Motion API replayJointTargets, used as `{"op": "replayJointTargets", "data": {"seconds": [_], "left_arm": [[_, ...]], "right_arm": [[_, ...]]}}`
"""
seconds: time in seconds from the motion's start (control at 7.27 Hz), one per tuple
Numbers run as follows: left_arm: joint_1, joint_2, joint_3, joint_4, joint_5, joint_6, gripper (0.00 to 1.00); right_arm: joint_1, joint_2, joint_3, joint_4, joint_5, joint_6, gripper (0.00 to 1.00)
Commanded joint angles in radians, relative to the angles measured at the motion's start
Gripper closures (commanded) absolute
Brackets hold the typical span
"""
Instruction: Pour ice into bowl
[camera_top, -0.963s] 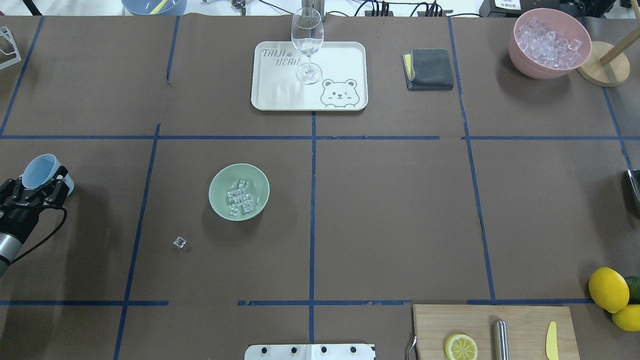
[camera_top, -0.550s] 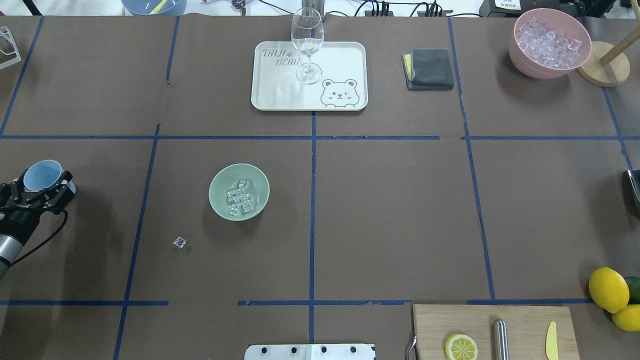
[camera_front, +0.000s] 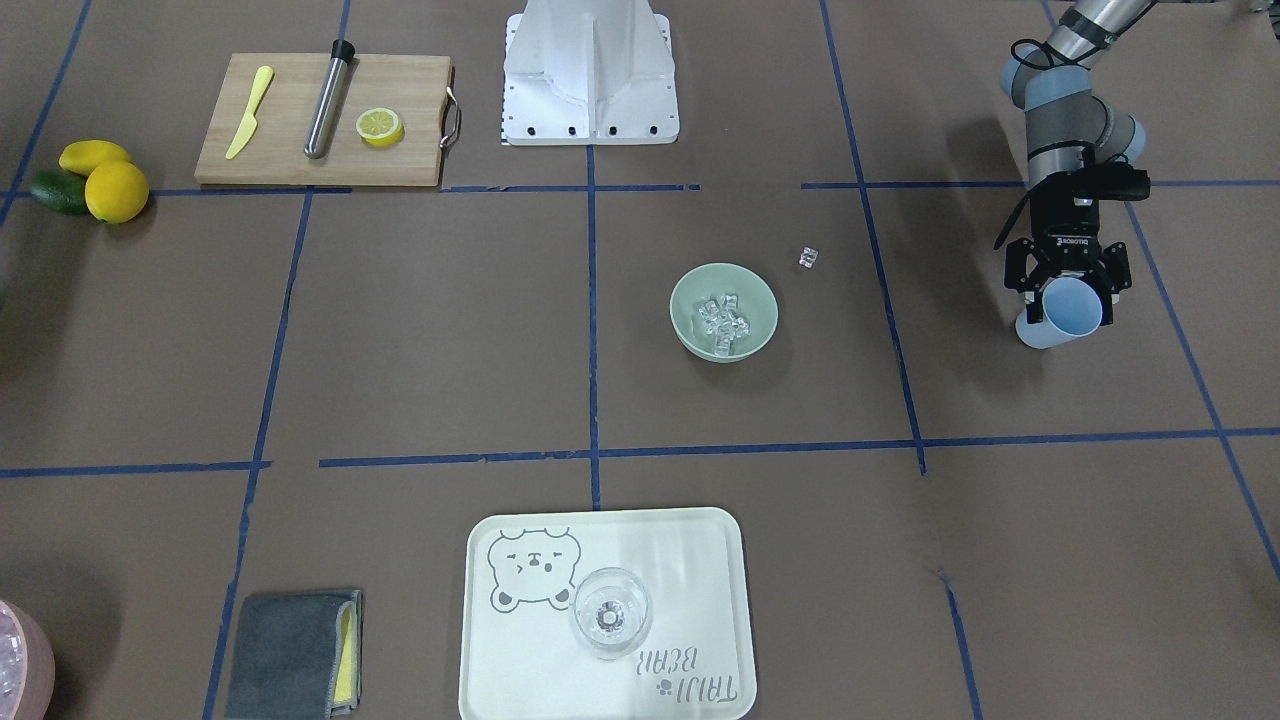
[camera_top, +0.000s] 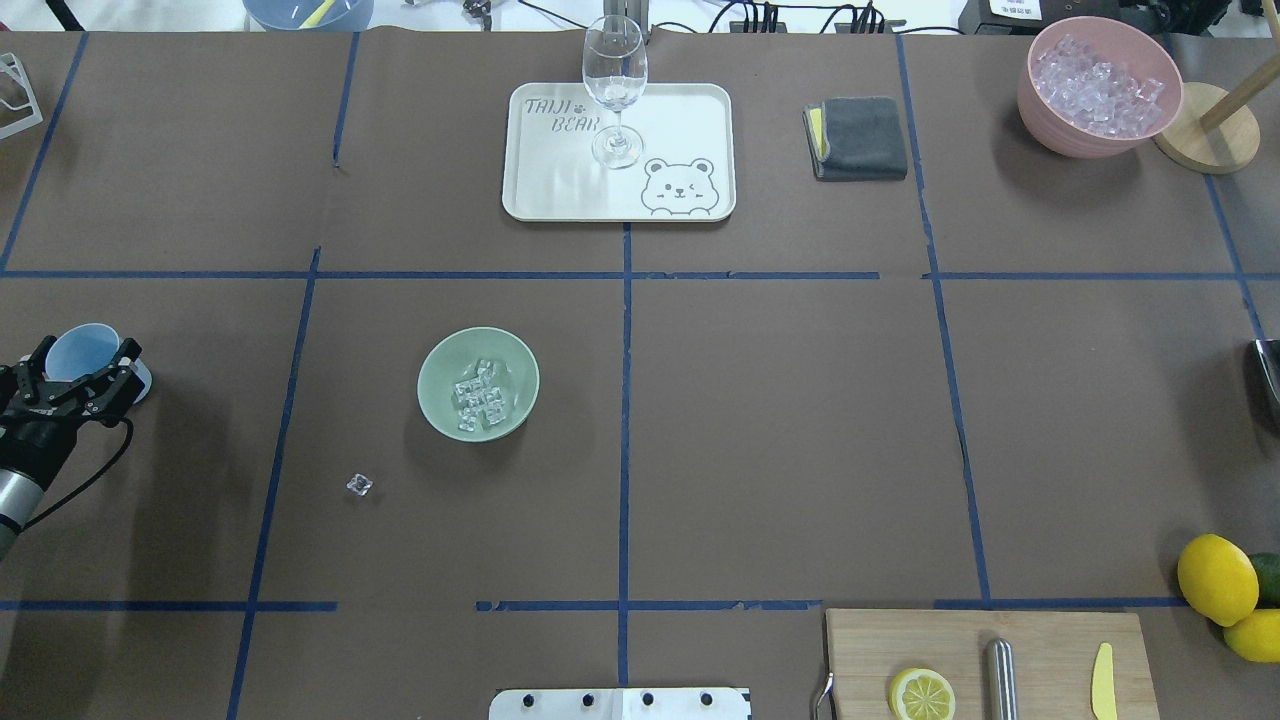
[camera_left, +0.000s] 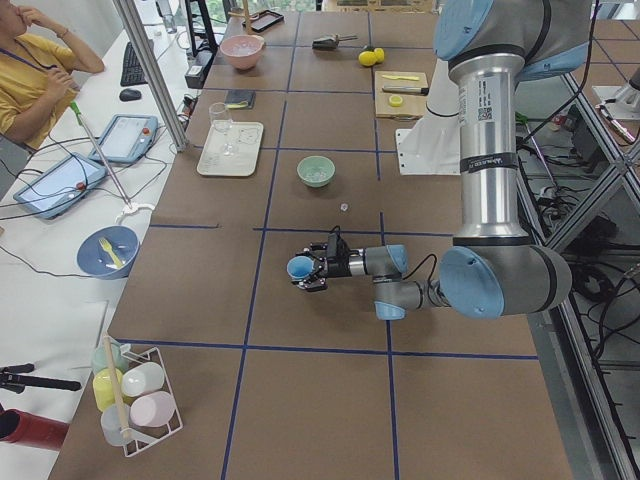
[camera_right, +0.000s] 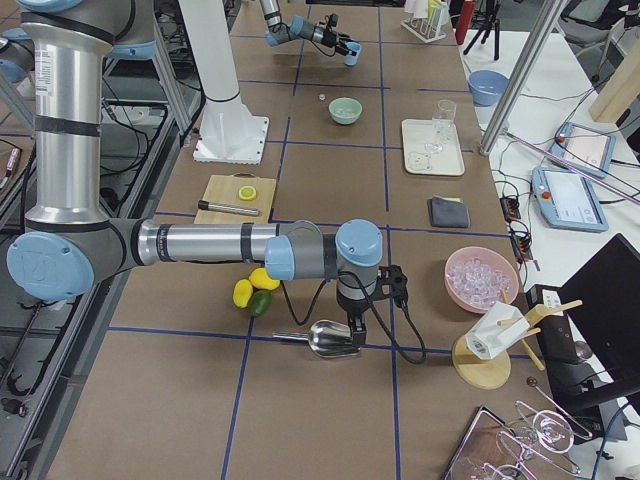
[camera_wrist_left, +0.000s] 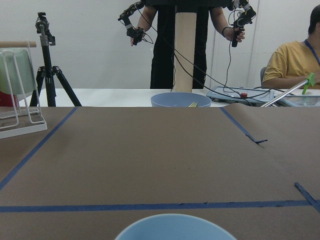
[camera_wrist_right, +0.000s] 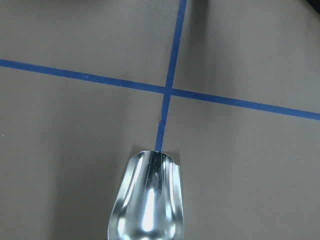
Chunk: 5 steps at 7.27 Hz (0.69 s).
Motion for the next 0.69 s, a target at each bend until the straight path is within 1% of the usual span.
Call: {"op": "replayJointTargets", "data": {"seconds": [0.0,0.14,0.28,0.41,0.55], "left_arm": [[-0.003,0.014,-0.049,-0.010,0.032,0.018,0.01],[-0.004,0.016,-0.089,-0.021,0.022,0.085,0.01],[-0.004,0.016,-0.103,-0.054,-0.012,0.144,0.01],[-0.015,0.024,-0.128,-0.070,-0.097,0.193,0.01],[-0.041,0.033,-0.143,-0.068,-0.171,0.199,0.01]], "right_arm": [[0.002,0.000,0.001,0.002,0.000,0.000,0.00],[0.002,0.002,0.001,0.000,0.000,0.000,0.00],[0.002,0.002,0.001,0.000,0.000,0.000,0.00],[0.002,0.002,0.001,0.000,0.000,0.000,0.00],[0.002,0.002,0.002,0.002,0.000,0.001,0.00]]}}
